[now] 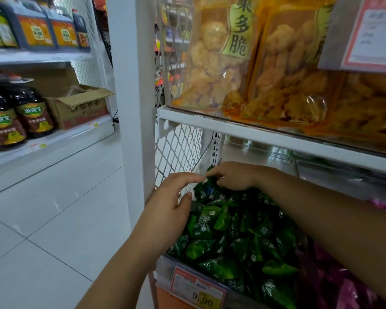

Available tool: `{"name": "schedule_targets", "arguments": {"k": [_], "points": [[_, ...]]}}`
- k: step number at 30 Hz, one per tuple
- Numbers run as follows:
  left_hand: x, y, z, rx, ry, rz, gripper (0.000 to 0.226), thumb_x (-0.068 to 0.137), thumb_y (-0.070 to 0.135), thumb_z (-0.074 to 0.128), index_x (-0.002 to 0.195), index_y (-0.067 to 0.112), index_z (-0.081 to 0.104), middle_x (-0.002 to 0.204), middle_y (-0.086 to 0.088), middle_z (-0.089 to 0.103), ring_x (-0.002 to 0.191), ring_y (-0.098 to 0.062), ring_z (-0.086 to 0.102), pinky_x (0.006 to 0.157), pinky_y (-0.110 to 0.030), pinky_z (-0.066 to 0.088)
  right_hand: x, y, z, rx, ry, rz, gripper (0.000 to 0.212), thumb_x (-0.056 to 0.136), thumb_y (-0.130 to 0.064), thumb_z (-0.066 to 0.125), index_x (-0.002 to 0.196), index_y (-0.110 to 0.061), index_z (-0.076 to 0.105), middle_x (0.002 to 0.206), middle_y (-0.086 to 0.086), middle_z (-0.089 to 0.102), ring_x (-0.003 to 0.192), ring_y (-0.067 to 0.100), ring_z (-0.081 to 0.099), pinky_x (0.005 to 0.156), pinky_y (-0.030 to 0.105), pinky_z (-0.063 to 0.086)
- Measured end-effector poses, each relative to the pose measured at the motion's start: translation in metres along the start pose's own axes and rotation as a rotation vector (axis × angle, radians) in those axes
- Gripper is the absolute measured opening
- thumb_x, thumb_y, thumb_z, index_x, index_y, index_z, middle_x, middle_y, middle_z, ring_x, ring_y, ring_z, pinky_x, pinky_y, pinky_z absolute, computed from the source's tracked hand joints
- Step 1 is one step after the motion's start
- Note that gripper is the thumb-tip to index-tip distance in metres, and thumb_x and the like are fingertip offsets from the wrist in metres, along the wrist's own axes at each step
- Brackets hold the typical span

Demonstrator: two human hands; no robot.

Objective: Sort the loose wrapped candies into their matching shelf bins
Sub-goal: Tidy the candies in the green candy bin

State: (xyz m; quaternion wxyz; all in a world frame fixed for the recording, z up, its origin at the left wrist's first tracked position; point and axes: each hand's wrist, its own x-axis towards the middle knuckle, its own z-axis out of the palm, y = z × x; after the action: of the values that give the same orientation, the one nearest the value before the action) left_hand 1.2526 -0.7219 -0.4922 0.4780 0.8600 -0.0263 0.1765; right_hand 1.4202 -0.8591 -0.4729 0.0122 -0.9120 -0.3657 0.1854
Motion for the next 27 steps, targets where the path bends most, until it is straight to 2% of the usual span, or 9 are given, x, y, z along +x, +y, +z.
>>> {"name": "schedule_targets", "arguments": {"k": [1, 3, 7, 9, 10, 12, 15, 22, 27], "points": [[0.0, 0.0, 0.0, 0.001, -0.002, -0.006, 0.044, 0.096, 0.01, 0.048, 0.101, 0.053, 0.052, 0.118, 0.031, 0.051, 0.065, 0.012, 0.049, 0.067, -0.003, 0.037, 0.001, 0.003, 0.0, -0.004, 0.01, 0.021, 0.035, 0.097, -0.005, 0.04, 0.13, -0.003, 0.05, 0.129, 0.012, 0.054, 0.106, 0.027, 0.055, 0.094, 0.039, 0.044], [0.001, 0.0, 0.0, 0.008, -0.001, -0.013, 0.044, 0.096, 0.011, 0.048, 0.101, 0.053, 0.053, 0.118, 0.032, 0.051, 0.071, 0.008, 0.052, 0.07, -0.003, 0.037, 0.001, 0.005, -0.001, 0.003, 0.023, 0.059, 0.035, 0.097, -0.005, 0.039, 0.131, -0.005, 0.05, 0.135, 0.017, 0.049, 0.119, 0.035, 0.048, 0.102, 0.047, 0.038], [0.0, 0.0, 0.001, 0.015, -0.004, -0.025, 0.043, 0.096, 0.01, 0.048, 0.102, 0.053, 0.052, 0.121, 0.028, 0.053, 0.08, -0.023, 0.053, 0.069, -0.01, 0.039, -0.001, 0.013, 0.004, -0.007, 0.074, 0.124, 0.043, 0.099, -0.014, 0.041, 0.142, -0.016, 0.041, 0.15, 0.012, 0.035, 0.134, 0.029, 0.037, 0.109, 0.038, 0.033], [0.0, 0.001, 0.002, 0.016, -0.003, -0.03, 0.043, 0.096, 0.01, 0.048, 0.102, 0.053, 0.052, 0.123, 0.026, 0.053, 0.091, -0.029, 0.053, 0.074, -0.023, 0.047, -0.006, 0.014, 0.002, 0.054, 0.156, 0.104, 0.042, 0.098, -0.018, 0.047, 0.139, -0.016, 0.046, 0.148, 0.009, 0.039, 0.133, 0.022, 0.04, 0.104, 0.029, 0.033], [0.0, 0.001, 0.002, 0.014, 0.0, -0.03, 0.043, 0.096, 0.01, 0.048, 0.101, 0.053, 0.052, 0.124, 0.025, 0.054, 0.087, -0.027, 0.055, 0.075, -0.026, 0.048, -0.007, 0.012, -0.001, 0.108, 0.205, 0.07, 0.038, 0.096, -0.018, 0.05, 0.134, -0.015, 0.052, 0.142, 0.008, 0.047, 0.124, 0.018, 0.048, 0.096, 0.024, 0.036], [0.0, 0.001, 0.001, 0.01, 0.002, -0.022, 0.043, 0.096, 0.01, 0.048, 0.101, 0.053, 0.052, 0.123, 0.025, 0.053, 0.066, -0.009, 0.054, 0.065, -0.012, 0.044, -0.008, 0.004, -0.006, 0.229, 0.207, -0.013, 0.031, 0.094, -0.02, 0.056, 0.124, -0.014, 0.062, 0.127, 0.003, 0.061, 0.102, 0.008, 0.057, 0.086, 0.019, 0.038], [0.001, 0.005, 0.001, -0.011, 0.005, -0.036, 0.045, 0.096, 0.009, 0.048, 0.097, 0.054, 0.05, 0.119, 0.025, 0.052, 0.054, 0.013, 0.049, 0.055, -0.006, 0.036, 0.002, -0.008, -0.006, 0.218, 0.038, -0.028, 0.029, 0.093, -0.021, 0.058, 0.122, -0.015, 0.064, 0.121, -0.001, 0.064, 0.096, 0.007, 0.056, 0.088, 0.022, 0.041], [0.0, 0.001, 0.001, -0.038, -0.009, -0.023, 0.046, 0.095, 0.007, 0.048, 0.097, 0.053, 0.053, 0.12, 0.026, 0.053, 0.062, 0.01, 0.049, 0.063, -0.004, 0.037, 0.025, -0.001, 0.002, 0.112, -0.044, 0.058, 0.036, 0.092, -0.004, 0.053, 0.127, -0.011, 0.057, 0.131, 0.005, 0.057, 0.116, 0.019, 0.054, 0.101, 0.031, 0.041], [0.001, 0.0, 0.001, -0.028, -0.005, -0.02, 0.044, 0.095, 0.007, 0.048, 0.099, 0.052, 0.052, 0.119, 0.026, 0.052, 0.064, 0.011, 0.049, 0.063, -0.006, 0.038, 0.03, 0.0, 0.006, 0.15, -0.097, 0.08, 0.037, 0.091, -0.01, 0.058, 0.129, -0.011, 0.055, 0.131, 0.004, 0.058, 0.117, 0.018, 0.054, 0.103, 0.031, 0.039]]}}
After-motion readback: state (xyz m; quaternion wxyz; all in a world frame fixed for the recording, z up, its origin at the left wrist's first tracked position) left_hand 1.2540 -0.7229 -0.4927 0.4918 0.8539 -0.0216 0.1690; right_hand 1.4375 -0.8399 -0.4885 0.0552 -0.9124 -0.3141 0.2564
